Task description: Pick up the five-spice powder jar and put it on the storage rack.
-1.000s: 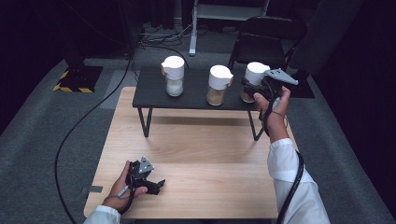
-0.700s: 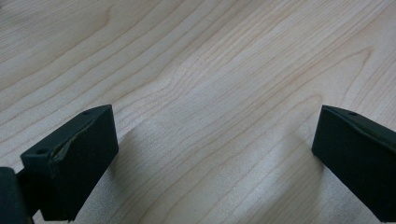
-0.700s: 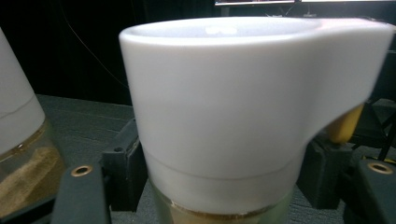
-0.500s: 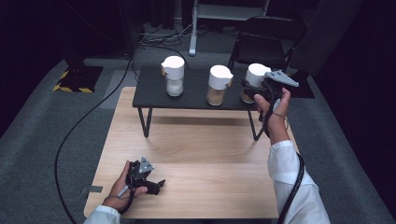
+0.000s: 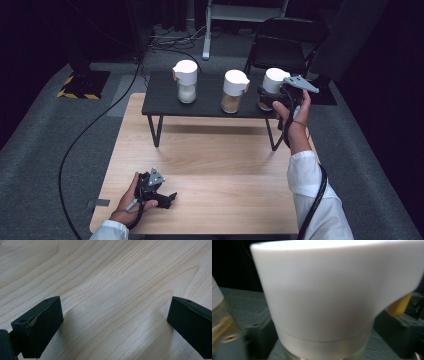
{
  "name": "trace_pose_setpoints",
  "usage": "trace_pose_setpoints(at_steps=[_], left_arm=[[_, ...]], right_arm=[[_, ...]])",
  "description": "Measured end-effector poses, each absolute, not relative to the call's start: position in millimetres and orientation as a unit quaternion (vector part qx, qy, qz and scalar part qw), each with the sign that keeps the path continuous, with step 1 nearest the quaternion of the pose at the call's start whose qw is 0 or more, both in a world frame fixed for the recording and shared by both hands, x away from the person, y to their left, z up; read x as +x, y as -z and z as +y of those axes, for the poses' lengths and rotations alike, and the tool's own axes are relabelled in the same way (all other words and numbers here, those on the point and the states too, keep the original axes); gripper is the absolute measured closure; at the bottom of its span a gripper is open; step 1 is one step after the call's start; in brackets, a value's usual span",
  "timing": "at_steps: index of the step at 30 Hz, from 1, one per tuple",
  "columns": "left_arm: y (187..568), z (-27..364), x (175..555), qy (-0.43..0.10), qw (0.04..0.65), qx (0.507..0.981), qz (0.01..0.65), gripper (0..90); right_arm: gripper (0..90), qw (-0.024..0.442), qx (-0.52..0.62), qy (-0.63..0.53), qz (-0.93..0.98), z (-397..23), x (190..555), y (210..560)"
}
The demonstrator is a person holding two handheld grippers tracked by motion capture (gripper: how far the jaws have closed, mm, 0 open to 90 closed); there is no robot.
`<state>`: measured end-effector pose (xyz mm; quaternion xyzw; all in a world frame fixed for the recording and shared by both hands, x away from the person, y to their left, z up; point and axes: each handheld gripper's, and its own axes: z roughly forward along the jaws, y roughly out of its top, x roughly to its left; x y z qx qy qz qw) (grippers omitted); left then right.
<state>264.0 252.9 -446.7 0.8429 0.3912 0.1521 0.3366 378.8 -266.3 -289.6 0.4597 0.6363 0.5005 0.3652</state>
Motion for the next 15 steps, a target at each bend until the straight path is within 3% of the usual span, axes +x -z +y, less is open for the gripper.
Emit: trace_pose_setpoints(at_steps=[6, 15], left_arm=[[446.8, 252.9, 264.0, -0.152, 0.337, 0.843, 0.391, 0.0], [446.8, 252.8, 264.0, -0.152, 0.337, 0.843, 0.391, 0.0]], right_arm=[[3.1, 0.369, 0.449, -0.49, 0.649, -266.8, 378.0, 287.4], [1.6, 0.388, 0.43, -0.476, 0.662, -270.7, 367.6, 287.3]])
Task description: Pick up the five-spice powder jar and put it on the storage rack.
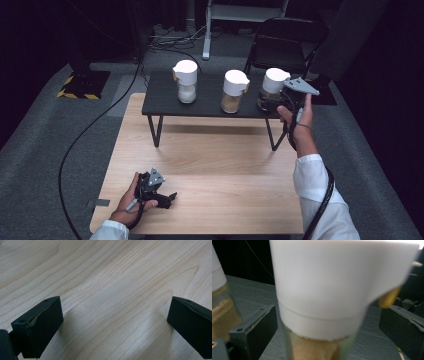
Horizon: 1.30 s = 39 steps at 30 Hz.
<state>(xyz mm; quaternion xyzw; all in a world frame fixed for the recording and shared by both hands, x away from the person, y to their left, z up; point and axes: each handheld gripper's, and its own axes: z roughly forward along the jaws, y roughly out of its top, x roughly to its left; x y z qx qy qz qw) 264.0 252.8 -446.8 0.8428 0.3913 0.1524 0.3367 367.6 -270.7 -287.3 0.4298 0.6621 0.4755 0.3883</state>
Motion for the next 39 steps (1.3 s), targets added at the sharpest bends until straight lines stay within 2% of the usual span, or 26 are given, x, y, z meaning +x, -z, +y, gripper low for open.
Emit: trace_pose_setpoints(at_steps=[12, 20, 31, 39], left_arm=[[446.9, 252.9, 263.9, -0.153, 0.337, 0.843, 0.391, 0.0], [446.9, 252.9, 264.0, -0.153, 0.337, 0.843, 0.391, 0.0], [446.8, 252.8, 263.9, -0.152, 0.337, 0.843, 0.391, 0.0], [446.9, 252.9, 263.9, -0.153, 0.337, 0.843, 0.391, 0.0]], right_arm=[[1.6, 0.421, 0.385, -0.474, 0.671, -279.4, 339.6, 297.6], [1.6, 0.426, 0.36, -0.47, 0.684, -285.5, 319.3, 302.8], [1.6, 0.45, 0.318, -0.457, 0.698, -289.9, 288.4, 322.1], [1.6, 0.445, 0.294, -0.435, 0.726, -295.3, 270.7, 340.4]])
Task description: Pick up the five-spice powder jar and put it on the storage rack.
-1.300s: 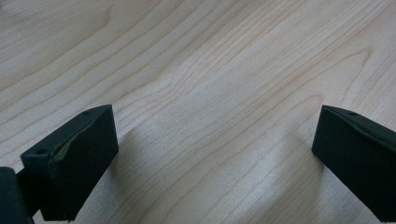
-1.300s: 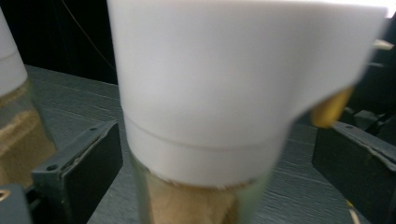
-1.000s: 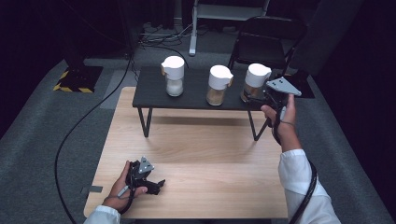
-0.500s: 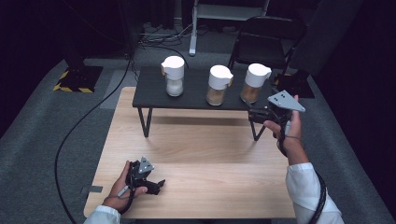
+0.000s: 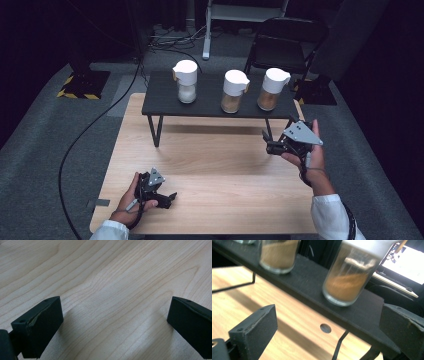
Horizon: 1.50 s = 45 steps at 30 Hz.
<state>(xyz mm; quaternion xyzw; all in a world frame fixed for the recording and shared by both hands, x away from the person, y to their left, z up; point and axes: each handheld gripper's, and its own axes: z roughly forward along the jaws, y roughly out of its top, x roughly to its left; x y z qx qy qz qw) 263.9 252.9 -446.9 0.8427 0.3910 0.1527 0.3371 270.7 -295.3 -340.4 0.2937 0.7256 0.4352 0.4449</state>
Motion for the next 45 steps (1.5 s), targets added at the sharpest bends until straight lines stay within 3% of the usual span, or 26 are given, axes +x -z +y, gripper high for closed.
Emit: trace_pose_setpoints(at_steps=[45], left_arm=[[447.0, 252.9, 263.9, -0.153, 0.337, 0.843, 0.391, 0.0]], right_arm=[[1.6, 0.4, 0.254, -0.358, 0.805, -297.8, 237.2, 420.8]])
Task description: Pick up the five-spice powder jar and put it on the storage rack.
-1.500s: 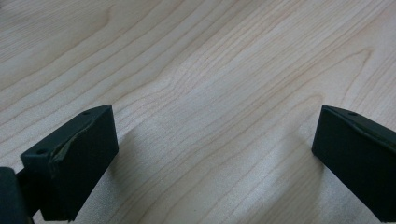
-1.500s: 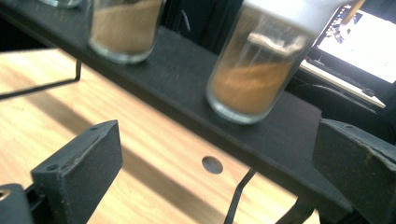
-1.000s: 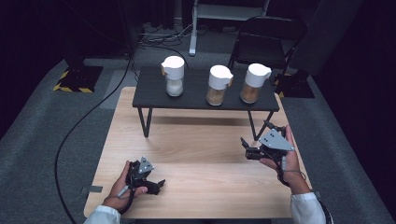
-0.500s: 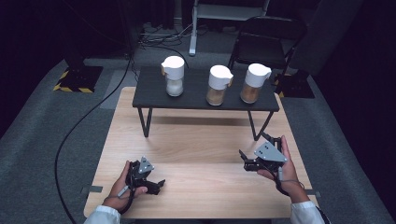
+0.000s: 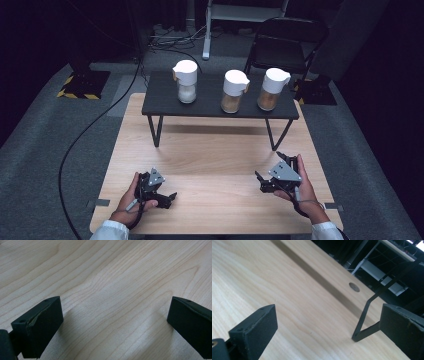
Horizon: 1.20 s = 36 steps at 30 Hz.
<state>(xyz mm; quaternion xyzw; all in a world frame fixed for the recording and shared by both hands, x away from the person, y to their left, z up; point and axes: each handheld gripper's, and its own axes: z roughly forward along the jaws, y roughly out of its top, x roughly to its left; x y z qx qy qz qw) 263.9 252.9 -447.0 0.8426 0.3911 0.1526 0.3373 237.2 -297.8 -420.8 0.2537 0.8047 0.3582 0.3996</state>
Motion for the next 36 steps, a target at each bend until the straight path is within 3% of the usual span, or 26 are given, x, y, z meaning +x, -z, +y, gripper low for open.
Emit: trace_pose_setpoints(at_steps=[36], left_arm=[[446.9, 253.0, 264.0, -0.152, 0.337, 0.843, 0.391, 0.0]], right_arm=[[1.6, 0.343, 0.311, -0.312, 0.83, -318.5, 225.0, 455.7]])
